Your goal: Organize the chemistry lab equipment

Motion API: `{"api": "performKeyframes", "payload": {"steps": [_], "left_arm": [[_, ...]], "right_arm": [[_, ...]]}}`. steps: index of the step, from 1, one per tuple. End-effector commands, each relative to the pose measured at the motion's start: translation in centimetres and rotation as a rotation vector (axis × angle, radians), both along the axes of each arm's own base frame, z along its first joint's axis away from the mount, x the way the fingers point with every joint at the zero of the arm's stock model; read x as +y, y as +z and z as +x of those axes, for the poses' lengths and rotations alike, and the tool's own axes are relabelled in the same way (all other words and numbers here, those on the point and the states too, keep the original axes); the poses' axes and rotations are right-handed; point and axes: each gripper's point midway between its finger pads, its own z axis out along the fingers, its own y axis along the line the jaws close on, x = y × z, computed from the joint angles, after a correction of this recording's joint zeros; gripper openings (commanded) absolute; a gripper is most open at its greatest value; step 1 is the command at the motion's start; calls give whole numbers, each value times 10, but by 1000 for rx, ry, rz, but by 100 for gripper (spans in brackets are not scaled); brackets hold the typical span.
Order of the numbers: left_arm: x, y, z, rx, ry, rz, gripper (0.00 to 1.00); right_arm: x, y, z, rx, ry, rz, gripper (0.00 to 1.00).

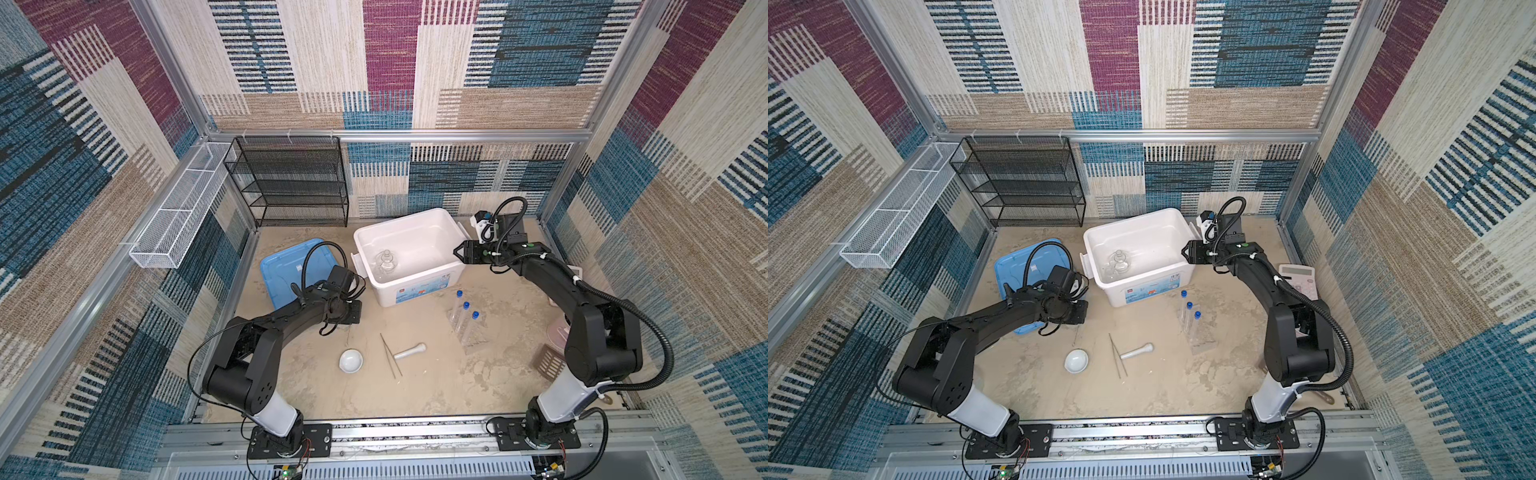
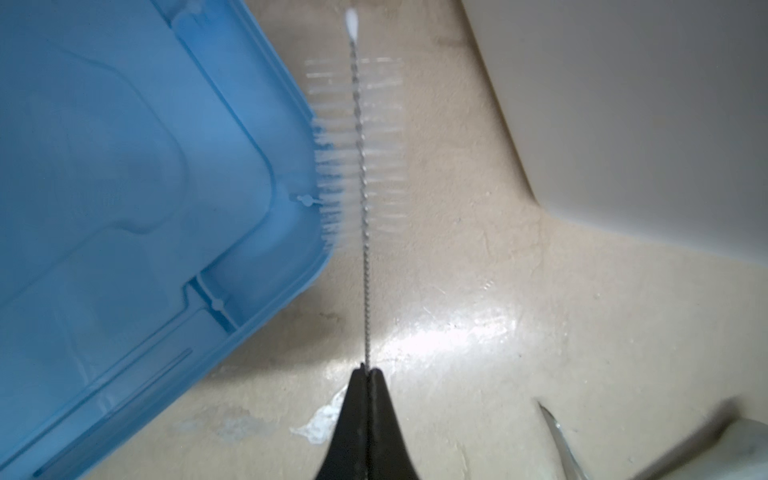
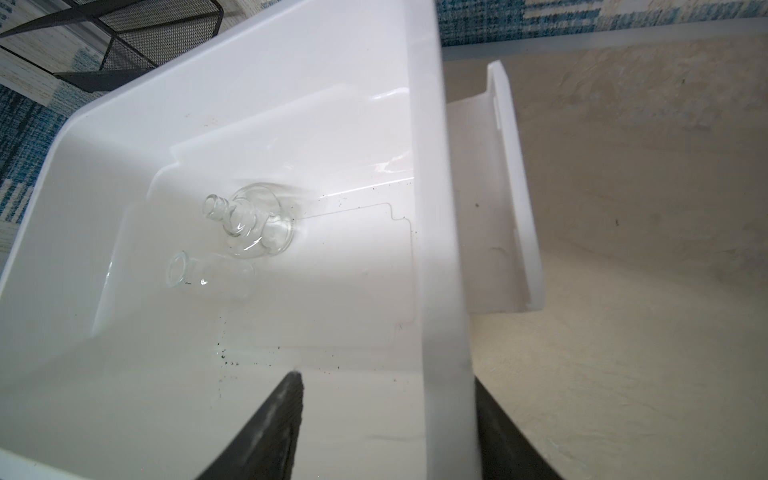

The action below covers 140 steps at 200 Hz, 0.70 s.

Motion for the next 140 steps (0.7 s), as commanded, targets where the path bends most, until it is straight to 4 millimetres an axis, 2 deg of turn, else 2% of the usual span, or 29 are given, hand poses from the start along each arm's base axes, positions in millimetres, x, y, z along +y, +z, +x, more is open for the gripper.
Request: {"api": "performKeyframes", "payload": {"steps": [1,44,112,140], "left_arm": [[2,13,4,-39,27,-6,4],[7,35,6,-100,45,-9,4],[22,46,3,-122,111,27,4],[31,59,5,-166,144,45,4]], "right_arm": [[5,10,0,-30,5,42,61],[7,11,-5,-30,11,62,61],[14,11,-15,-25,35,113,60],[16,11,-21,-19,44,130,59]]}}
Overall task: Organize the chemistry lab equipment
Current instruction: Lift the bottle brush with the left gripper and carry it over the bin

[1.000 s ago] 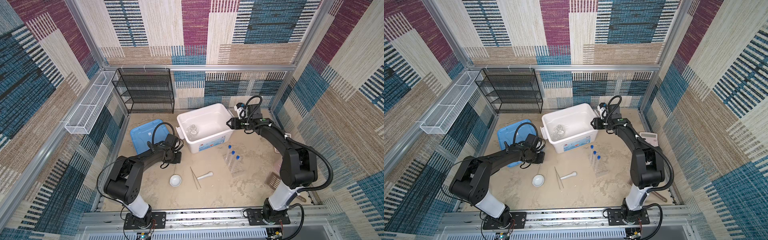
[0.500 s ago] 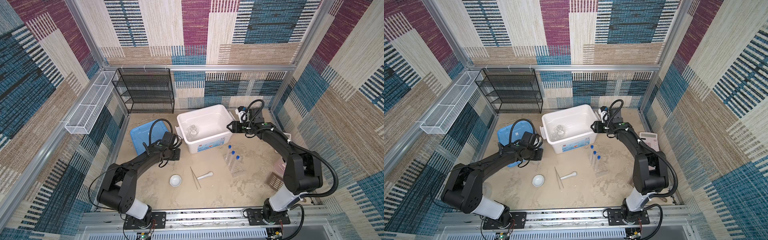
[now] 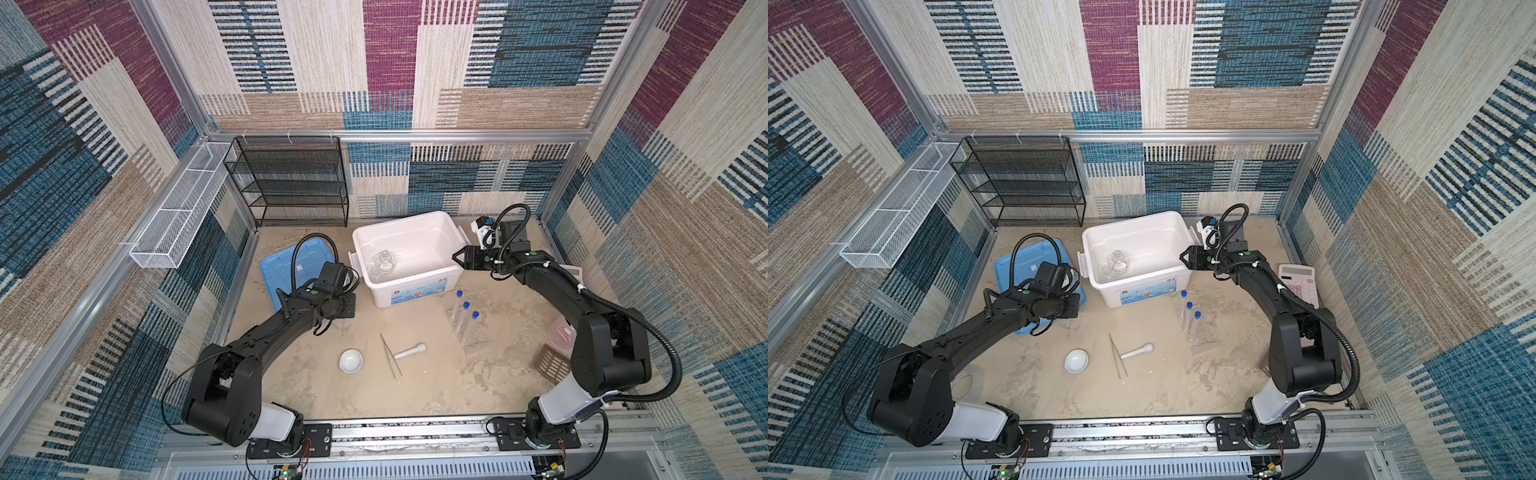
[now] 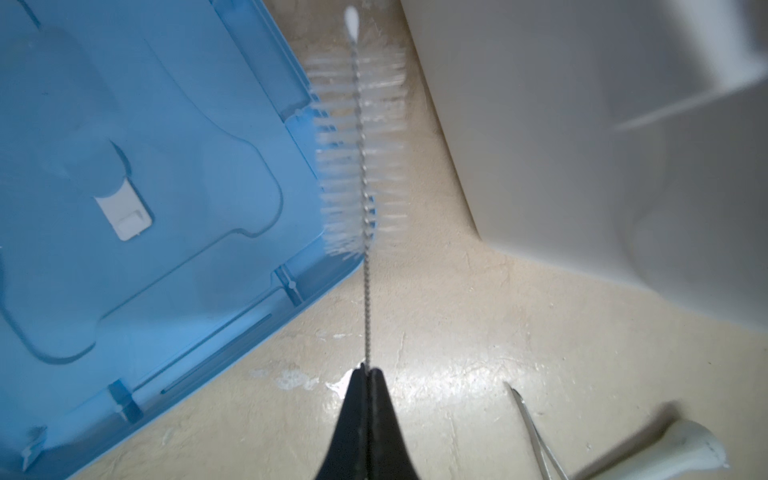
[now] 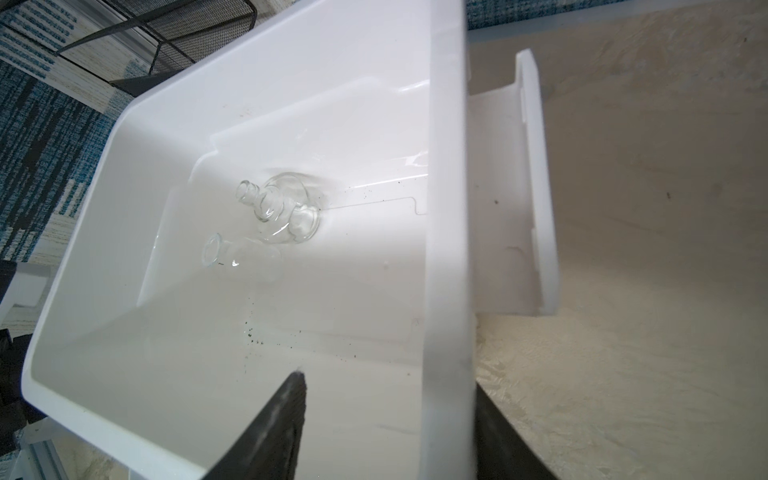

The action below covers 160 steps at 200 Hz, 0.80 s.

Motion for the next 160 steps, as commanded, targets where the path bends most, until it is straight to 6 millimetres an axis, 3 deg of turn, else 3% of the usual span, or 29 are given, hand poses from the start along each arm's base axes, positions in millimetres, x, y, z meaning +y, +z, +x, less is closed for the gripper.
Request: {"api": "performKeyframes", "payload": {"steps": [1,70,160], "left_arm": [[13,9,1,-26,64,22,4],[38,49,12,-131,123,48,5],[27,146,44,-340,53,19,6]], "right_arm": [[8,11,-1,-29,23,49,59],[17,13,-10,-28,52,101,58],[28,10,-14,-17,99,90,58]]}}
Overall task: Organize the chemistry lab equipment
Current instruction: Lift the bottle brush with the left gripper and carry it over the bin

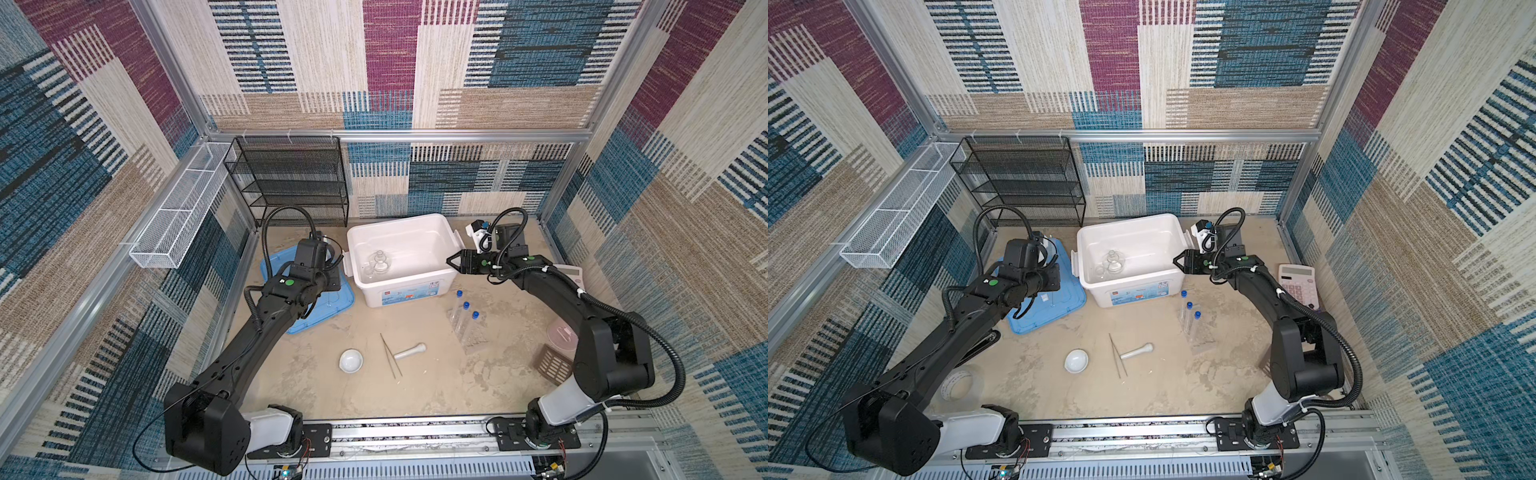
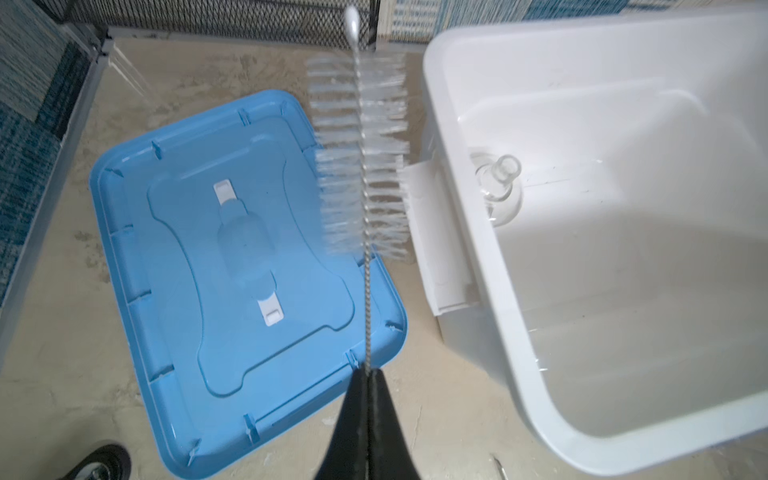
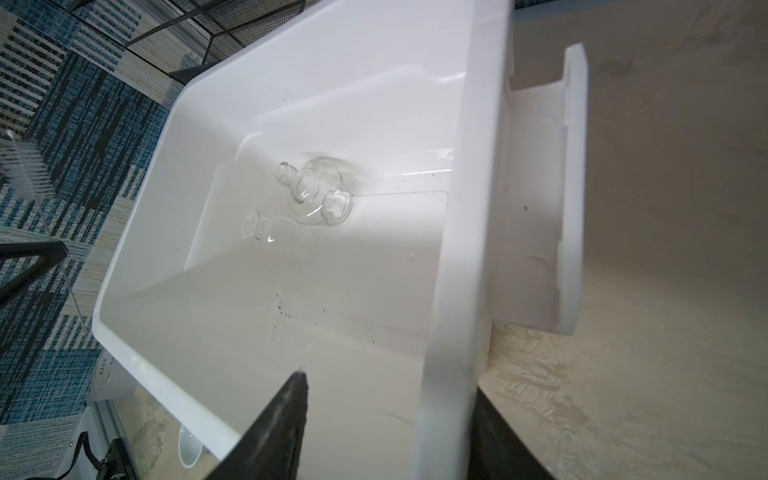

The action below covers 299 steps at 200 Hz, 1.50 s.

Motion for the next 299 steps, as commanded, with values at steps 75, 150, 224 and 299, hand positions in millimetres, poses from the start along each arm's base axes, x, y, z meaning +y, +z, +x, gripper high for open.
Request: {"api": "performKeyframes", "payload": {"steps": [75,150,224,299], "left_arm": [[-66,65,46,-127,-246,-154,6],[-149,42,92,-69,-428,-180,6],[-189,-27,106,106,-497,-120,5],[-198,-78,112,232,-485,-109,5]], "right_arm": [[-5,18,8,-92,-24,-38,62],[-17,33,14,-174,-93,-66,70],[-30,32,9,-194,-135,-125,74],[-34,36,7,-201,-150,-127,76]]}}
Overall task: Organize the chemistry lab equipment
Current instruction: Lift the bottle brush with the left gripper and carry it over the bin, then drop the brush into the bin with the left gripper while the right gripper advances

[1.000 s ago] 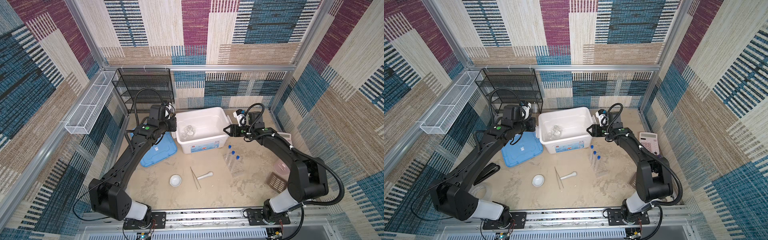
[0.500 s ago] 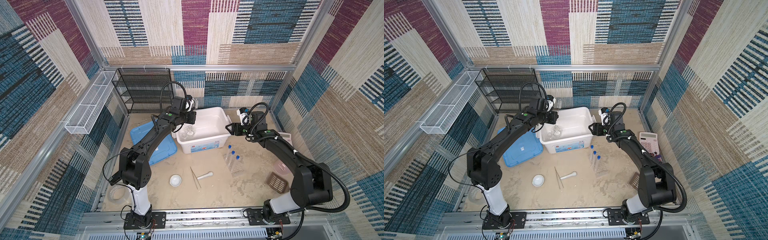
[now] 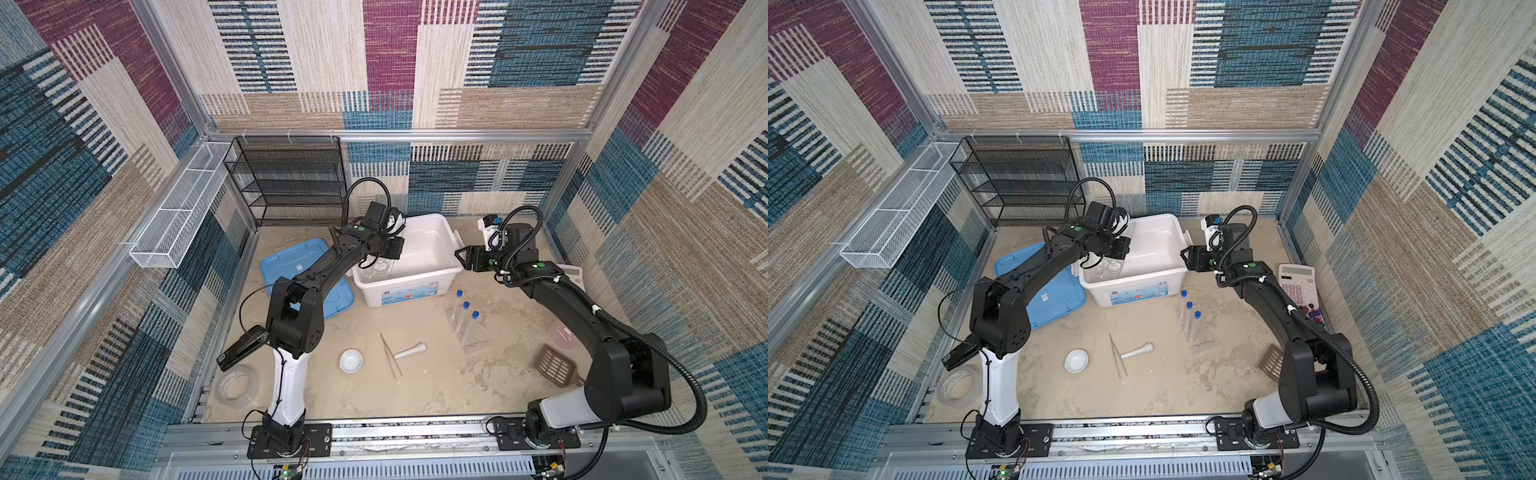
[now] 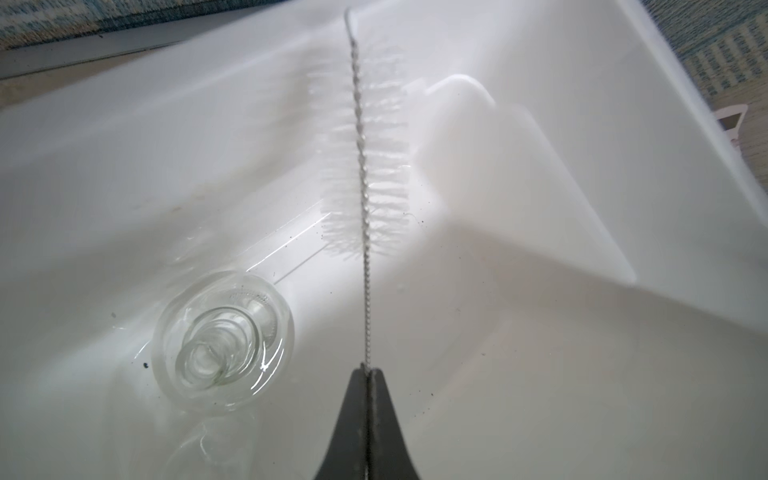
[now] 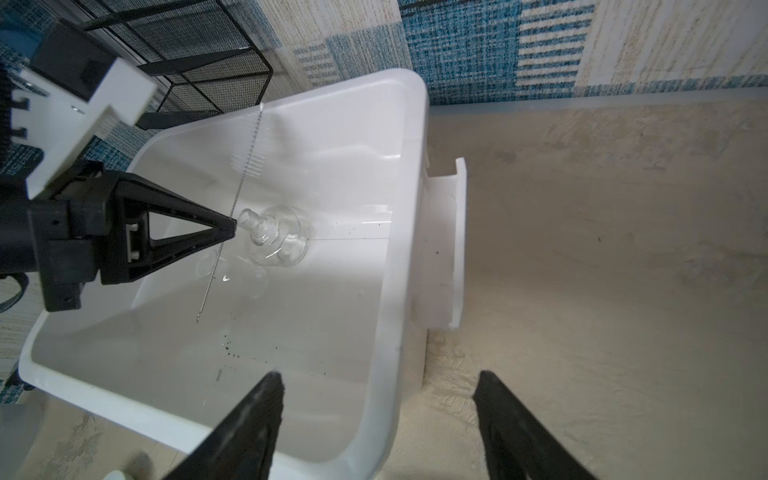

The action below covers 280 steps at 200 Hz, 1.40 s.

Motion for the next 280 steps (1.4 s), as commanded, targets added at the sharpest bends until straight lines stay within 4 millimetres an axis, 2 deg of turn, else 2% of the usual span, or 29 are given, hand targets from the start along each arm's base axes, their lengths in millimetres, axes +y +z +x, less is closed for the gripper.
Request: {"api": "performKeyframes", "payload": {"steps": [1,70,170,280], "left_arm": [[-3,-10,-2,30,-16,11,5],[-16,-31,-7,73,-56,18,5],[-64,-39,-11,105,-153,-26,6],[-85,-52,-10,172,-135,-70,6]], "right_arm": [[-3,5,2,-24,-14,-5,76],[-4,4,1,-22,-18,-8,77],[-4,-1,-1,-11,-18,-1,77],[-5,-1,-4,-15,-22,7,77]]}}
